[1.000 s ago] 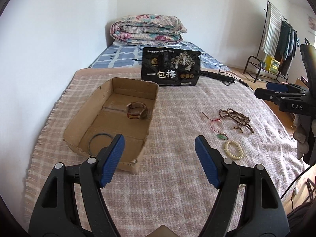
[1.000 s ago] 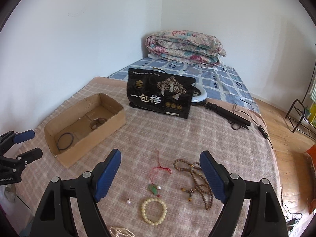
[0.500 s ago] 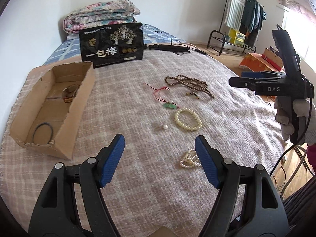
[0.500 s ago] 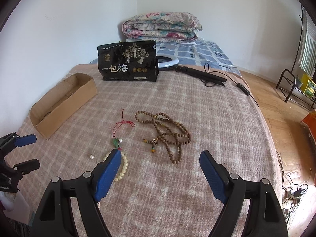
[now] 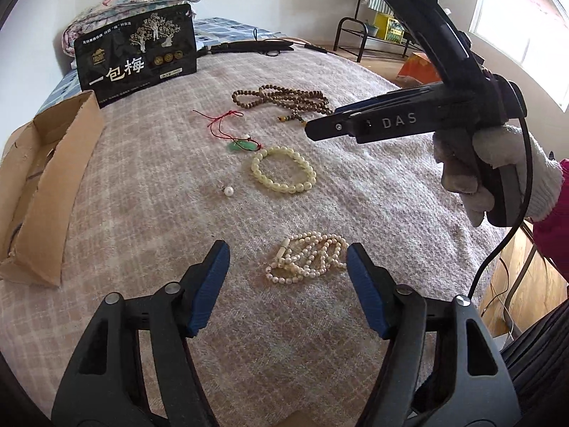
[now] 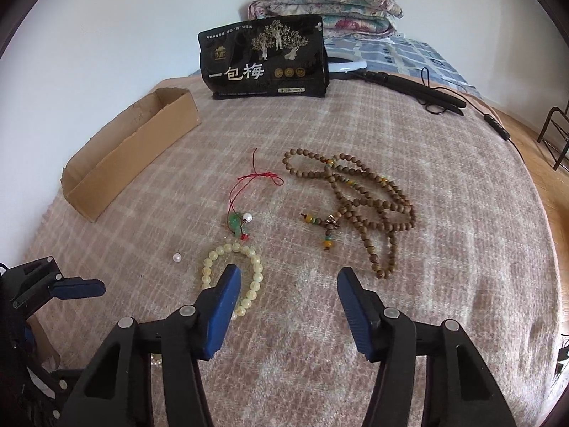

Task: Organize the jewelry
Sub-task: 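Close left tool on the pearl necklace while right tool grasps the cream bead bracelet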

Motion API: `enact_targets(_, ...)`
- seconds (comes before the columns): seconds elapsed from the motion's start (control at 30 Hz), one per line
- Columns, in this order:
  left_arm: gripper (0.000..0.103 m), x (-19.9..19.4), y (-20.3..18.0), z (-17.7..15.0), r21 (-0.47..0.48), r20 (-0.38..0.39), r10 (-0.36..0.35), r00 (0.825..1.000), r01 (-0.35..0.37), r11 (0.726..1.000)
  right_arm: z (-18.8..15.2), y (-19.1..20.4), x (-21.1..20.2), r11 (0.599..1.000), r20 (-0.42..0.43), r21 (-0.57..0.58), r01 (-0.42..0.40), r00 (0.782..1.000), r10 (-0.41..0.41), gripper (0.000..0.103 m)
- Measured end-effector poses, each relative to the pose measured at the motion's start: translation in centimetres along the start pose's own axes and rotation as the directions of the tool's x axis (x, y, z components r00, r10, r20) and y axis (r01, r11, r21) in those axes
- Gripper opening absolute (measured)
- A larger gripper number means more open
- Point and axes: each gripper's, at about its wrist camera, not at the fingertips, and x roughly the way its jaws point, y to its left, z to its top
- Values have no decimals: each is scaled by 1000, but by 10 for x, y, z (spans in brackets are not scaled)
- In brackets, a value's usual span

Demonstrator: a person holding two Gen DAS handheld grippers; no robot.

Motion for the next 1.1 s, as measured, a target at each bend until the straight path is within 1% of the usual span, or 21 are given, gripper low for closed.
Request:
enact_targets(0.07,63,9,0,0,4,-18,-3,1000,3,1000,1,2,10,1000,-20,-5,-5,1000,5,51)
enact_targets(0.17,63,20,0,-2,18,-42,-7,999,8,1000,3,5,20,1000,-40,-13,-4,999,3,50)
enact_targets(0.23,58,27,-2,-4,34,-59,-10,998,12,999,3,8,25,1000,-47,-19,-4,999,3,49)
enact_targets(0.27,52,30,-2,-5,41,-68,-7,998,10,999,4,9,27,1000,-49,-21,-3,999,2,48)
enact_targets(0.3,51,33,-4,-6,47,-74,-6,997,9,999,4,10,29,1000,-52,-21,-3,999,2,47)
enact_targets(0.43,50,36,-9,-10,80,-67,-2,998,7,997,5,13,36,1000,-64,-20,-11,998,9,45)
enact_targets(0.53,41,37,-11,-12,94,-58,5,998,0,996,5,17,43,999,-76,-36,6,997,-9,45)
enact_targets(0.6,26,37,-11,-12,98,-56,3,998,3,995,4,19,45,999,-80,-48,21,996,-24,45)
enact_targets(0.63,22,38,-11,-12,98,-56,0,998,6,995,4,20,45,998,-81,-53,27,996,-31,44)
enact_targets(0.7,15,38,-10,-11,94,-55,-3,999,8,996,3,22,46,997,-80,-62,39,996,-43,41)
enact_targets(0.73,14,38,-11,-10,93,-54,-3,999,8,996,3,23,46,997,-80,-66,45,996,-50,38)
enact_targets(0.77,9,38,-11,-10,93,-53,-4,999,9,996,3,24,46,996,-80,-69,50,995,-56,34)
enact_targets(0.8,7,37,-11,-10,92,-53,-4,999,9,996,3,24,47,996,-81,-71,52,995,-58,32)
enact_targets(0.9,6,35,-12,-10,88,-47,-4,999,8,996,4,28,48,996,-87,-79,46,995,-53,20)
enact_targets(0.97,6,33,-12,-10,80,-39,-8,999,11,997,4,31,48,995,-91,-89,42,995,-50,9)
enact_targets(1.0,6,32,-11,-10,72,-36,-11,999,14,997,4,33,48,995,-93,-93,38,995,-46,7)
enact_targets(1.1,6,27,-7,-9,49,-21,-18,1000,19,999,4,36,46,995,-87,-95,41,995,-49,6)
